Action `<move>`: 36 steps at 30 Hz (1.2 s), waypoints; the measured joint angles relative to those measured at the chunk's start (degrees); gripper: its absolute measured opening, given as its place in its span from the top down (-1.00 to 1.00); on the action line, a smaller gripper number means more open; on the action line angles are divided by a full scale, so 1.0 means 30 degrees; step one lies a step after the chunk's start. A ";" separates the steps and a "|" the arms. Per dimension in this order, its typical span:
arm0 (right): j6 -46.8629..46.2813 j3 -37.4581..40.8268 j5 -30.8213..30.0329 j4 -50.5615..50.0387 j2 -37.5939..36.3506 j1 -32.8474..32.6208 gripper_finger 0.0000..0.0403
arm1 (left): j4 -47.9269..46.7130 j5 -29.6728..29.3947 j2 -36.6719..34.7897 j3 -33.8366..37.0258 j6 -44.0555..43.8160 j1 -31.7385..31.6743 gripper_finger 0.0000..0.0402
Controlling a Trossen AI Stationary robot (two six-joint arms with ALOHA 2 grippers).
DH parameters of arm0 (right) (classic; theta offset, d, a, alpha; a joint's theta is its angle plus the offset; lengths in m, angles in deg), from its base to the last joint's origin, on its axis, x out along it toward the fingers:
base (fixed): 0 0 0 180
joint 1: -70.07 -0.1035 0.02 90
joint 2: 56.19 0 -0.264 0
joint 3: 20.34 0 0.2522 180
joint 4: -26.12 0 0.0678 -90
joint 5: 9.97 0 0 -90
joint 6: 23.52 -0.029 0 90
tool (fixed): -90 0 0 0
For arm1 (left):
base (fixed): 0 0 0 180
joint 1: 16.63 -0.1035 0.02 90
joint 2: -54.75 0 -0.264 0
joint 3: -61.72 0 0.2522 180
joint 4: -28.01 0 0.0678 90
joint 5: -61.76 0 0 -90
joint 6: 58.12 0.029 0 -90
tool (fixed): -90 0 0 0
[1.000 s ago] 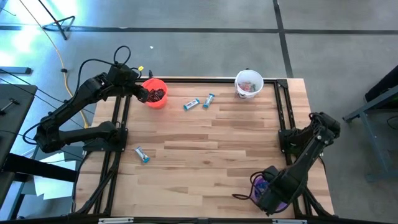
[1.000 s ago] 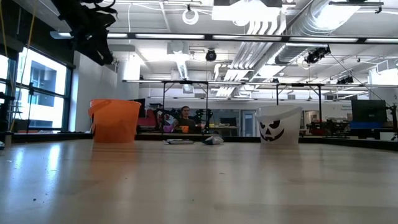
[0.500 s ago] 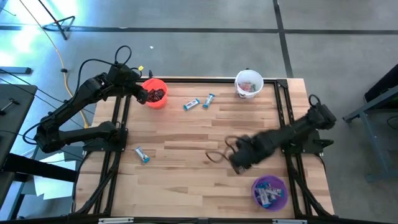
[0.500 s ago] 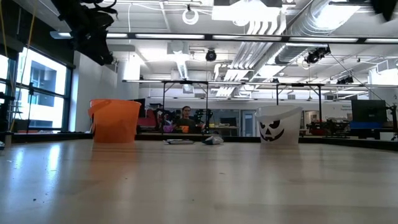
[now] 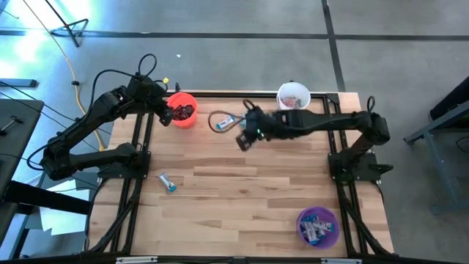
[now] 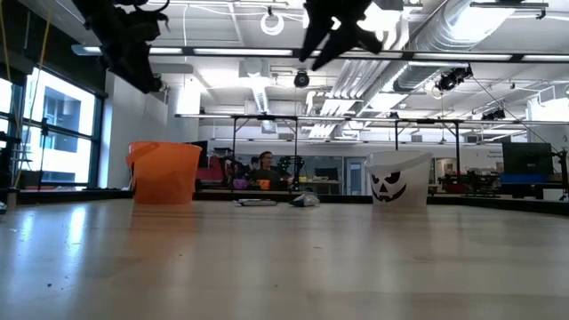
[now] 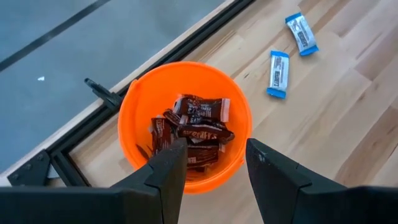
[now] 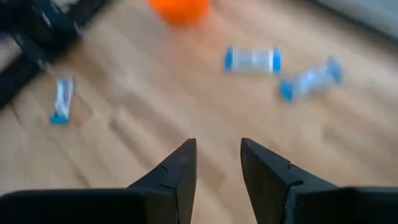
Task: Sort candy
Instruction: Put the white chocolate into the violet bucket
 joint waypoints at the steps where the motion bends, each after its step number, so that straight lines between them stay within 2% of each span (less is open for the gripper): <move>1: 0.1031 -0.0002 -0.0185 0.0873 0.0007 0.0349 0.42 | -0.0099 -0.0003 0.0000 0.0000 0.0010 0.0000 0.24; 4: 0.3821 -0.0029 -0.0243 0.2798 0.0304 0.1227 0.42 | -0.0189 -0.0001 -0.0003 0.0000 0.0120 -0.0002 0.24; 9: 0.9647 -0.0029 -0.0455 0.3881 0.1375 0.2149 0.39 | -0.0112 -0.0003 0.0004 -0.0004 0.0633 -0.0244 0.24; 12: 1.2126 -0.0029 -0.2256 0.4343 0.2161 0.2594 0.39 | 0.0060 -0.0008 0.0002 0.0000 0.0603 -0.0552 0.24; 14: 0.9999 -0.0029 -0.3832 0.4361 0.2613 0.3060 0.39 | 0.0165 -0.0010 0.0004 -0.0004 0.0361 -0.0841 0.24; 19: -0.4576 -0.0029 -0.3755 0.2548 0.3630 0.4795 0.39 | 0.0176 -0.0010 0.0004 -0.0007 -0.0535 -0.1697 0.24; 22: -0.9619 -0.0022 -0.3789 0.2173 0.4769 0.5457 0.39 | 0.0183 -0.0010 0.0000 0.0000 -0.0678 -0.2151 0.24; 24: -1.0675 -0.0022 -0.3503 0.2701 0.5728 0.5663 0.39 | 0.0183 0.0002 -0.0003 0.0000 -0.0660 -0.2475 0.24; 29: -1.1301 0.0007 -0.1159 0.5088 0.7593 0.6028 0.39 | 0.0183 -0.0009 -0.0003 0.0000 -0.0645 -0.3197 0.24; 36: -1.2230 0.0007 -0.0937 0.4696 0.8160 0.6390 0.39 | 0.0154 -0.0007 0.0004 0.0000 -0.0339 -0.3759 0.24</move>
